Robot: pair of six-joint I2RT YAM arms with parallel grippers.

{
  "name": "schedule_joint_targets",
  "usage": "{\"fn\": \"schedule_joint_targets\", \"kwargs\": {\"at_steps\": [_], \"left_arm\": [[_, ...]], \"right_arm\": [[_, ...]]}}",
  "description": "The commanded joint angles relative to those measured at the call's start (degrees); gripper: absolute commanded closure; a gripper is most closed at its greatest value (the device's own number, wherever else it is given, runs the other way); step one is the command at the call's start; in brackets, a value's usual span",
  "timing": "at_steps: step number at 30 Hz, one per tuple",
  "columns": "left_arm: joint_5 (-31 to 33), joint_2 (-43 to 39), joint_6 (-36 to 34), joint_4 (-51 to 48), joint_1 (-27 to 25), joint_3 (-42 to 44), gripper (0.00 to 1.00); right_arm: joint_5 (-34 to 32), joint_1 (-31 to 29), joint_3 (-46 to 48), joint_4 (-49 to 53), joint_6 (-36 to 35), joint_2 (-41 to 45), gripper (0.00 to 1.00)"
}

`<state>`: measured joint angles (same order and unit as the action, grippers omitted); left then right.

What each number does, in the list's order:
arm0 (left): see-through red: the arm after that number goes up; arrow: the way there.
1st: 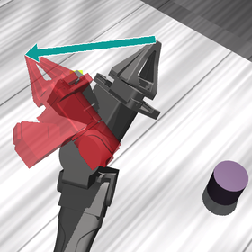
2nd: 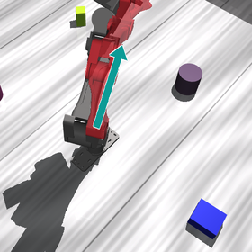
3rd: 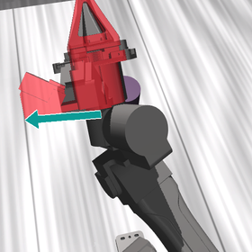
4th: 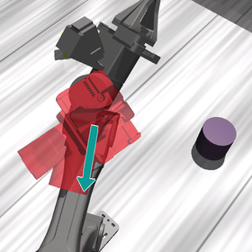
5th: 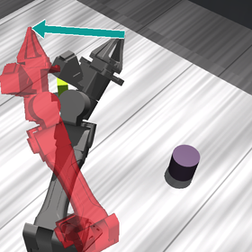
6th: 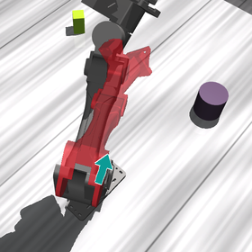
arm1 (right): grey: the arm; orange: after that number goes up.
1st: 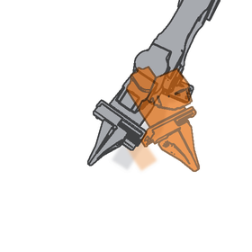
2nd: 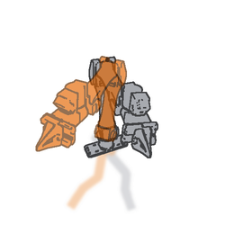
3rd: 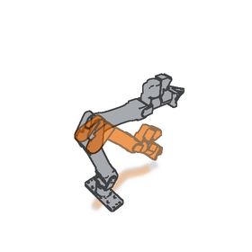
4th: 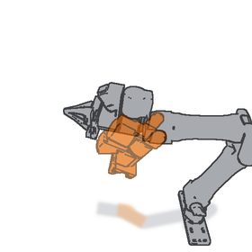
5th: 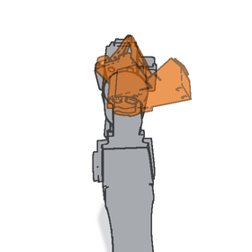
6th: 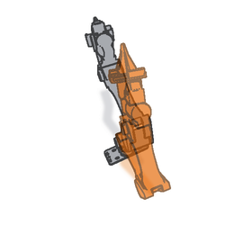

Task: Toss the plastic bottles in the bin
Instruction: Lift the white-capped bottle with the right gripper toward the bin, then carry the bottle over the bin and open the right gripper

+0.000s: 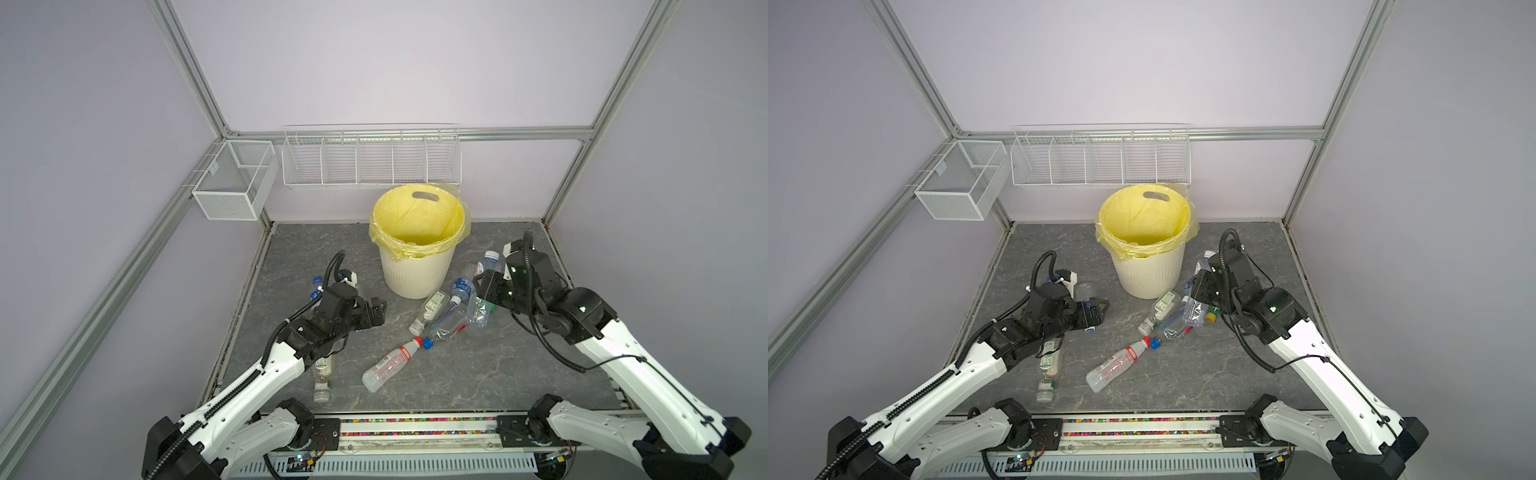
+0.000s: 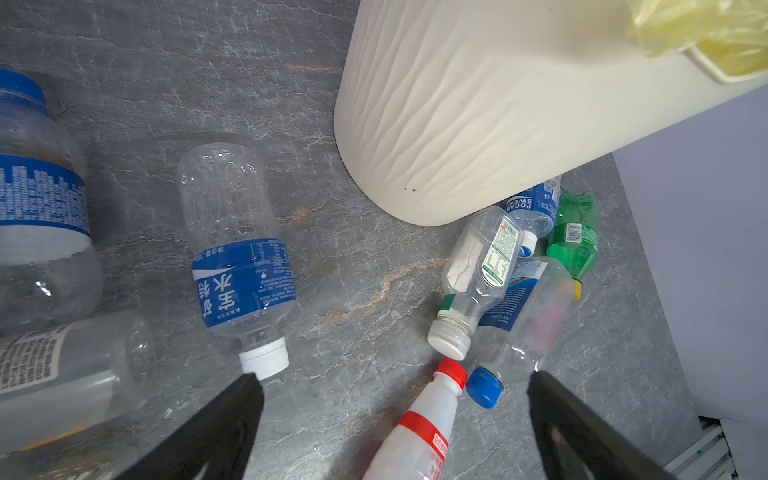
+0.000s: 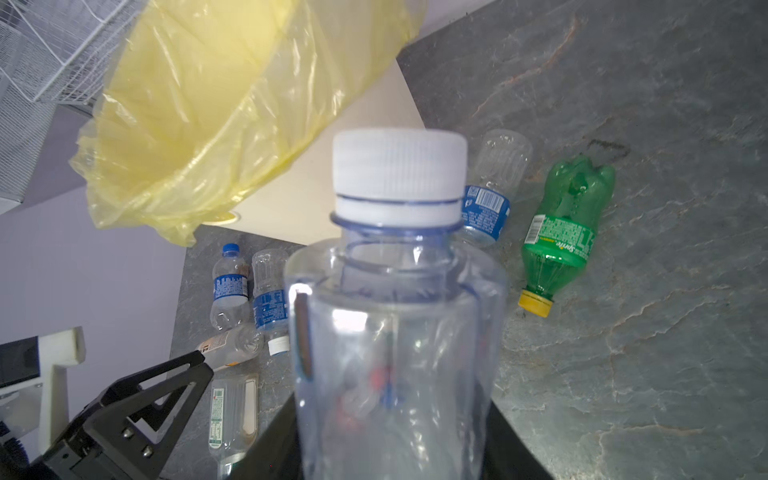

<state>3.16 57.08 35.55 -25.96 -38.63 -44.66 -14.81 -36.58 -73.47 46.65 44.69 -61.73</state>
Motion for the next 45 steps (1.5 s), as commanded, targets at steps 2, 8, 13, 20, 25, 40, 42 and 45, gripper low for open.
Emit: {"fn": "schedule_joint_targets", "kwargs": {"at_steps": [2, 8, 13, 20, 25, 40, 42, 45], "left_arm": [[0.7, -0.9, 0.4, -0.5, 0.2, 0.7, 0.01], [0.7, -0.2, 0.3, -0.3, 0.2, 0.4, 0.01], [-0.1, 0.6, 0.3, -0.1, 0.2, -0.2, 0.01], [0.6, 0.5, 0.5, -0.4, 0.2, 0.0, 0.01], [0.9, 0.4, 0.7, -0.6, 0.2, 0.3, 0.01], [-0.4, 2.0, 1.1, 0.1, 0.2, 0.1, 0.01], [-0.8, 1.6, 1.4, 0.1, 0.2, -0.1, 0.01], [-0.6, 1.2, 1.6, 0.4, 0.2, 0.0, 0.01]], "right_arm": [[-2.6, -0.3, -3.7, -3.1, -4.2, -1.4, 0.49], [-2.8, -0.3, -8.0, -7.5, -7.8, -4.0, 0.49], [-2.7, 0.0, -10.8, -10.4, -10.0, -5.9, 0.49], [-1.9, 0.0, -8.8, -13.0, -14.0, -4.1, 0.49], [-2.8, 0.0, -3.1, -13.4, -14.0, 2.1, 0.49], [1.7, 0.0, 3.7, -19.2, -11.1, 5.5, 0.49], [2.5, 0.0, -1.1, -20.0, -11.8, 0.8, 0.49], [1.5, 0.3, -9.7, -21.9, -13.9, -7.4, 0.49]]}}
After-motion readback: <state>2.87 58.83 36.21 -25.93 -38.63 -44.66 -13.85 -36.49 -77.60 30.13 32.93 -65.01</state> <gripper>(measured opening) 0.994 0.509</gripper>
